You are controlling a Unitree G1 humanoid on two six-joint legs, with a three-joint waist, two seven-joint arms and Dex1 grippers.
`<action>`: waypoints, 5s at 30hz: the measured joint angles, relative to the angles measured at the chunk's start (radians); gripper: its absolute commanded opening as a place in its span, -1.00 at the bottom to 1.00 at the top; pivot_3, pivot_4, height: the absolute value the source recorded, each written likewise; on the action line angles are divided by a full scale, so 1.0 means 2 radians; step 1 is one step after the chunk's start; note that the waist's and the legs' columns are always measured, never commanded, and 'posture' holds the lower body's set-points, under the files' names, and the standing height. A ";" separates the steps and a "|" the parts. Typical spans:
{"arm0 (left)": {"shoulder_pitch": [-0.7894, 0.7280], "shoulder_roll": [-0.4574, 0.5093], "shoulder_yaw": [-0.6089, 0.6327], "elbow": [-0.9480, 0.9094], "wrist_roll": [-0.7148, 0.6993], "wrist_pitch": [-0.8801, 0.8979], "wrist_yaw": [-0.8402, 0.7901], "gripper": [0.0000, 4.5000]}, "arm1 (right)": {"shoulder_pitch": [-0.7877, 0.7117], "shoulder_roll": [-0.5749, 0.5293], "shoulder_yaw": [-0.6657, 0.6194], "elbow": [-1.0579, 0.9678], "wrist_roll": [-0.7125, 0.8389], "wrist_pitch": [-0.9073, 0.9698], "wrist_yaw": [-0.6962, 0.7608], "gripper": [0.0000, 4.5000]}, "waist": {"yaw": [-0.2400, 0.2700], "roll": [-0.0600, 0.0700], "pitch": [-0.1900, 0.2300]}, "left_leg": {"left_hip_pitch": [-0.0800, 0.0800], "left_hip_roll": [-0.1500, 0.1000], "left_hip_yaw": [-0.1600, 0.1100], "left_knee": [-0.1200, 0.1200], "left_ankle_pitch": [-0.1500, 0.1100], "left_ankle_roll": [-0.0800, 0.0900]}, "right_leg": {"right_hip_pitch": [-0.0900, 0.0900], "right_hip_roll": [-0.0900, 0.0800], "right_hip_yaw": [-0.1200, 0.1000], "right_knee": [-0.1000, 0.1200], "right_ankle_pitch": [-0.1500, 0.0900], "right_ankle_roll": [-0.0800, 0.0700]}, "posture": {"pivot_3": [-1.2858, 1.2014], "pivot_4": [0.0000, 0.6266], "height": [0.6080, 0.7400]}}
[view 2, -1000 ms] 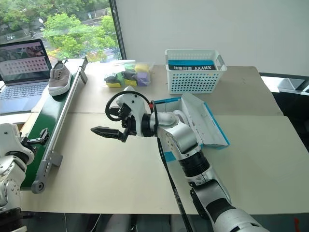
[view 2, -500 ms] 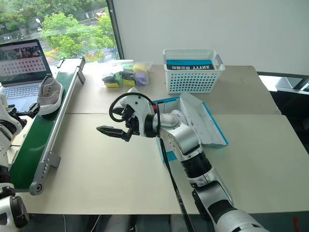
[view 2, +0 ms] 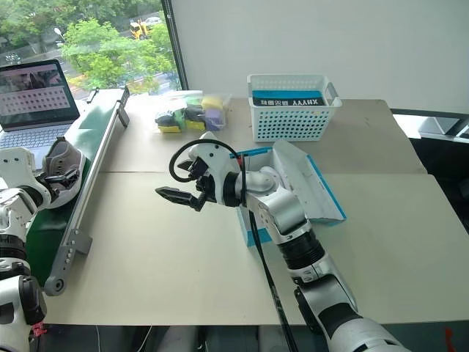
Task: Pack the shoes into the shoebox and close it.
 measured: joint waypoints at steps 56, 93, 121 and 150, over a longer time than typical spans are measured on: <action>-0.013 -0.362 -0.099 -0.510 -0.175 0.234 0.187 -1.00 | -0.058 0.110 -0.298 0.069 0.281 0.049 -0.355 -0.22 | -0.008 -0.001 0.000 | -0.002 0.000 0.001 0.000 0.000 0.000 | 0.000 -0.001 0.001 -0.001 0.000 0.000 | 0.03 -0.52 1.00; 0.048 -0.313 -0.027 -0.540 -0.231 0.277 0.210 0.00 | -0.060 -0.174 -0.111 0.162 0.084 0.116 -0.061 -0.83 | 0.001 -0.001 0.001 | -0.002 -0.001 0.001 0.000 0.000 0.000 | 0.000 -0.001 0.001 -0.004 0.000 0.000 | 0.03 -0.52 1.00; 0.080 -0.319 -0.055 -0.541 -0.227 0.255 0.215 0.00 | -0.029 -0.156 -0.029 0.189 -0.021 0.120 -0.026 -0.83 | 0.004 -0.002 0.000 | 0.004 -0.001 0.000 0.001 0.000 0.000 | 0.008 -0.001 0.000 -0.006 0.000 0.000 | 0.03 -0.52 1.00; 0.147 -0.172 -0.196 -0.586 -0.171 0.259 0.088 0.01 | -0.069 -0.183 -0.115 -0.002 -0.090 0.231 -0.043 0.95 | 0.005 0.001 0.002 | -0.002 -0.001 0.000 -0.001 0.000 0.000 | 0.001 -0.001 0.001 -0.006 0.000 0.000 | 0.03 -0.52 1.00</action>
